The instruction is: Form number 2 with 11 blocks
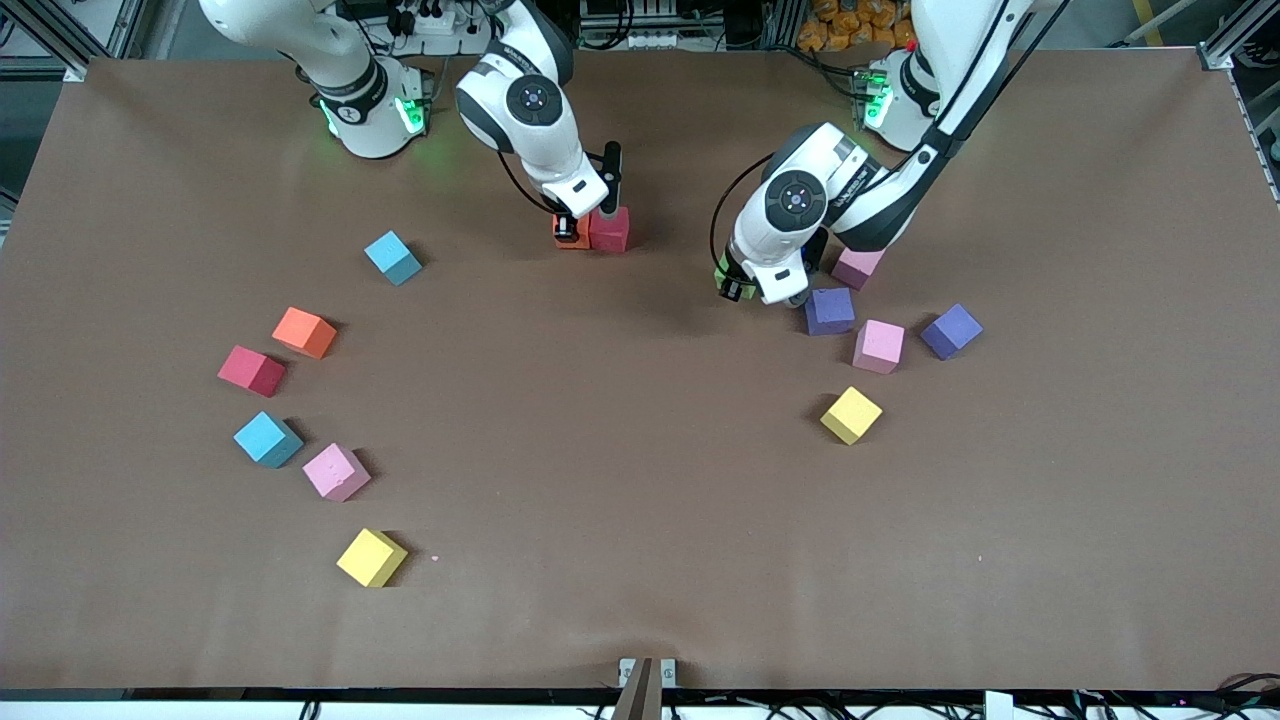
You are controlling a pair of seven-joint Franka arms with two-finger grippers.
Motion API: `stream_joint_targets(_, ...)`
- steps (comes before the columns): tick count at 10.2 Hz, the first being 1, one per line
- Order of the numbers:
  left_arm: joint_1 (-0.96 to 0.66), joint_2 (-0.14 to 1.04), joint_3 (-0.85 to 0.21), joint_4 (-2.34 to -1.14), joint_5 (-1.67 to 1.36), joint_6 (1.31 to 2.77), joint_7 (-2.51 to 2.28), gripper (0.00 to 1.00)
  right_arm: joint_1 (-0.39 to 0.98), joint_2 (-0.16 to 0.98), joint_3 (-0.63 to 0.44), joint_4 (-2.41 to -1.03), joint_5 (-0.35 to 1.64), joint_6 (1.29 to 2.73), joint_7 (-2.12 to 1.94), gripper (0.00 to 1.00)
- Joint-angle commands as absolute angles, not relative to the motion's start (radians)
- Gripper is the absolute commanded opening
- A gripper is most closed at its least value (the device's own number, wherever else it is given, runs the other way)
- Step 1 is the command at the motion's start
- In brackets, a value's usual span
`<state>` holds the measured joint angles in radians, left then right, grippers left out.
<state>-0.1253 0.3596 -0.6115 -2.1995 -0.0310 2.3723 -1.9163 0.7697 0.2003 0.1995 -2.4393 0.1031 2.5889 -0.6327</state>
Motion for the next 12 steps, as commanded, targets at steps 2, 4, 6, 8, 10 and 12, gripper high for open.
stream_joint_targets(2, -0.124, 0.337, -0.621, -2.204, -0.057, 2.368, -1.951, 0.08, 0.778, 0.201, 0.199, -2.451, 0.109, 2.608, -0.618, 0.45)
stream_joint_targets(4, -0.127, 0.337, -0.621, -2.204, -0.057, 2.368, -1.959, 0.08, 0.778, 0.202, 0.199, -2.448, 0.107, 2.608, -0.62, 0.64)
stream_joint_targets(6, -0.127, 0.337, -0.621, -2.204, -0.057, 2.368, -1.965, 0.07, 0.776, 0.204, 0.199, -2.447, 0.107, 2.609, -0.618, 0.72)
stream_joint_targets(8, -0.127, 0.337, -0.621, -2.204, -0.057, 2.368, -1.965, 0.08, 0.776, 0.209, 0.199, -2.445, 0.107, 2.609, -0.618, 0.79)
stream_joint_targets(10, -0.132, 0.339, -0.623, -2.206, -0.057, 2.368, -1.965, 0.08, 0.776, 0.209, 0.199, -2.445, 0.107, 2.609, -0.618, 0.81)
stream_joint_targets(12, -0.133, 0.339, -0.636, -2.206, -0.06, 2.37, -2.011, 0.08, 0.776, 0.186, 0.199, -2.444, 0.109, 2.591, -0.618, 0.81)
